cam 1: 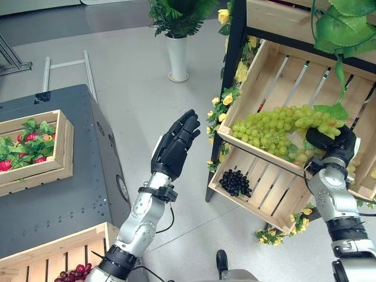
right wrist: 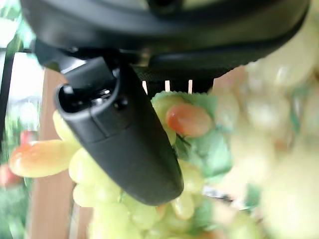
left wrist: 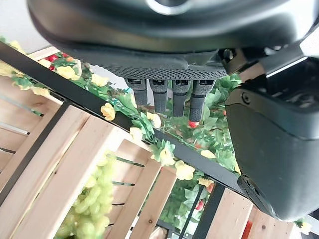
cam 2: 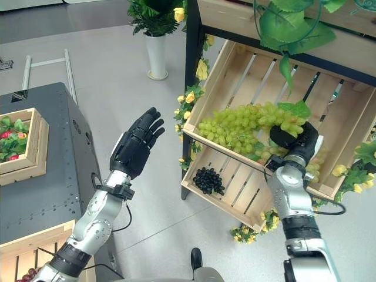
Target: Pick up the fruits from the basket on one side to the basket on the other side
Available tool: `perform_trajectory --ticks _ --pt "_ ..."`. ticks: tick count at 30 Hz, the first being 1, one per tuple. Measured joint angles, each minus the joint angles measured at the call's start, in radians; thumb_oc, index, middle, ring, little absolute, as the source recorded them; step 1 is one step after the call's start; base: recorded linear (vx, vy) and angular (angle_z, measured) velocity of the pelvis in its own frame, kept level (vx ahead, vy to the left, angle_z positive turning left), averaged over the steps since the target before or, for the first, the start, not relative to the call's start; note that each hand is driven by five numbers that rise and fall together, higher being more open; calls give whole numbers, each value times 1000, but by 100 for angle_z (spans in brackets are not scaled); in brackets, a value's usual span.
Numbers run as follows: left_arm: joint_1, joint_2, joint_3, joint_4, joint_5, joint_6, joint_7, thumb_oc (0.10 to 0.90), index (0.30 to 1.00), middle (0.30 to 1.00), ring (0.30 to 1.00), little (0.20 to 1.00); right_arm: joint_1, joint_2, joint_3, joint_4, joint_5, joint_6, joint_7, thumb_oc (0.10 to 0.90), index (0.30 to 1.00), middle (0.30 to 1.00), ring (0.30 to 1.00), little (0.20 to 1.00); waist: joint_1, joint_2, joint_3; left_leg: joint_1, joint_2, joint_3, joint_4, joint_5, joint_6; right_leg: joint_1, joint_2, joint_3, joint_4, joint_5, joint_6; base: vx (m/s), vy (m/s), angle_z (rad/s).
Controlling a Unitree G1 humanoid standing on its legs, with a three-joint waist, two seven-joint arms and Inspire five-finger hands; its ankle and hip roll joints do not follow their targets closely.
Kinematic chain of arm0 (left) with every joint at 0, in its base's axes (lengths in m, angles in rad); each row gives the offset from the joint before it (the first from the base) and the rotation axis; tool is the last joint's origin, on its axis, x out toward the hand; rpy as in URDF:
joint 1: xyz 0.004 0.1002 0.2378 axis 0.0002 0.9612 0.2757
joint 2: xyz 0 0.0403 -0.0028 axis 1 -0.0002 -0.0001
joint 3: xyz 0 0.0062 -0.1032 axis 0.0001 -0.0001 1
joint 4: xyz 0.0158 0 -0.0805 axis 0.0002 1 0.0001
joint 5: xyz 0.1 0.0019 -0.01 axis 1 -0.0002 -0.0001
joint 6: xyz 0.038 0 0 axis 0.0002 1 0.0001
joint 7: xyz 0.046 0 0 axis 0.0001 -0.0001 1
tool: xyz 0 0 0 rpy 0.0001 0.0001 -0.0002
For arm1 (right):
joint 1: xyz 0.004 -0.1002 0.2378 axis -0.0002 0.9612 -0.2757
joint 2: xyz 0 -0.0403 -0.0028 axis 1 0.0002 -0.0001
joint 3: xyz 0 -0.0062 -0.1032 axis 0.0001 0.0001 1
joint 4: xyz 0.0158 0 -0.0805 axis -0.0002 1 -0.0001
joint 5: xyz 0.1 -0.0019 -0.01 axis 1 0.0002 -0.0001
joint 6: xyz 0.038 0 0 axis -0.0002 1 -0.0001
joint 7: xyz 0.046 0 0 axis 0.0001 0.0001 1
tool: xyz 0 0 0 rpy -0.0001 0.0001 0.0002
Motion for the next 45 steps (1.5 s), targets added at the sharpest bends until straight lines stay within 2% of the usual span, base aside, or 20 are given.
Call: perform_trajectory --ticks 3,8,11,18,21,32,34,38,39,41,45 --pt "0 13 1 0 0 3 0 800 900 900 900 900 -1 -90 48 12 -76 80 154 800 900 900 900 900 0 -9 -9 4 0 15 0 -3 0 -1 1 17 0 0 2 -9 -27 -11" --pt "-1 26 1 0 1 12 3 800 900 900 900 900 -2 -101 52 7 -199 115 247 800 900 900 900 900 -26 -30 -23 4 -2 21 0 -5 1 -6 0 20 -4 -4 6 -1 -6 -4" --pt "-1 29 1 -1 2 17 8 800 900 900 900 900 -3 -118 70 -15 -289 121 276 800 900 900 900 900 -33 -33 -24 4 -3 32 0 -9 3 -10 1 28 -4 2 4 8 -2 -9" --pt "-1 36 6 -1 2 28 22 800 900 900 900 900 1 -153 67 -97 -325 128 288 800 900 900 900 900 -54 -32 -24 5 -6 44 0 -15 6 -16 4 44 0 3 5 4 12 -7" --pt "-1 36 11 -2 2 30 23 800 900 900 900 900 36 -154 54 -212 -325 128 286 800 900 900 900 900 -75 -29 -23 5 -4 45 0 -16 5 -17 4 45 0 3 5 -1 6 -2" --pt "-1 34 16 -4 2 30 34 800 900 900 900 900 61 -171 -21 -448 -322 83 265 800 900 900 900 900 -91 -3 -23 3 -5 48 0 -16 5 -19 3 45 -4 -4 7 0 0 0" --pt "-1 31 16 -4 2 30 39 800 900 900 900 900 61 -171 -21 -470 -297 68 265 800 900 900 900 900 -93 -2 -22 3 -5 48 0 -16 5 -19 3 45 -4 -4 7 0 0 0" --pt "-1 28 17 -4 2 29 52 800 900 900 900 900 63 -158 -21 -512 -89 14 272 800 900 900 900 900 -92 0 -22 3 -4 48 0 -16 5 -19 3 44 -4 -1 6 0 0 0" --pt "-1 24 18 -4 3 28 53 800 900 900 900 900 63 -126 -22 -531 -14 -16 274 800 900 900 900 900 -92 0 -22 3 -3 47 0 -16 5 -19 4 44 -4 1 3 0 0 0" --pt "0 14 18 -4 3 28 52 800 900 900 900 900 63 -97 -21 -555 53 -43 295 800 900 900 900 900 -85 4 -23 3 -3 45 0 -16 5 -19 3 43 -4 1 3 0 0 0" --pt "1 -13 37 -4 8 26 52 800 900 900 900 900 64 -3 -19 -584 175 -65 350 800 900 900 900 900 -65 5 -23 3 -2 41 0 -15 4 -17 3 38 -4 1 1 -22 12 3"
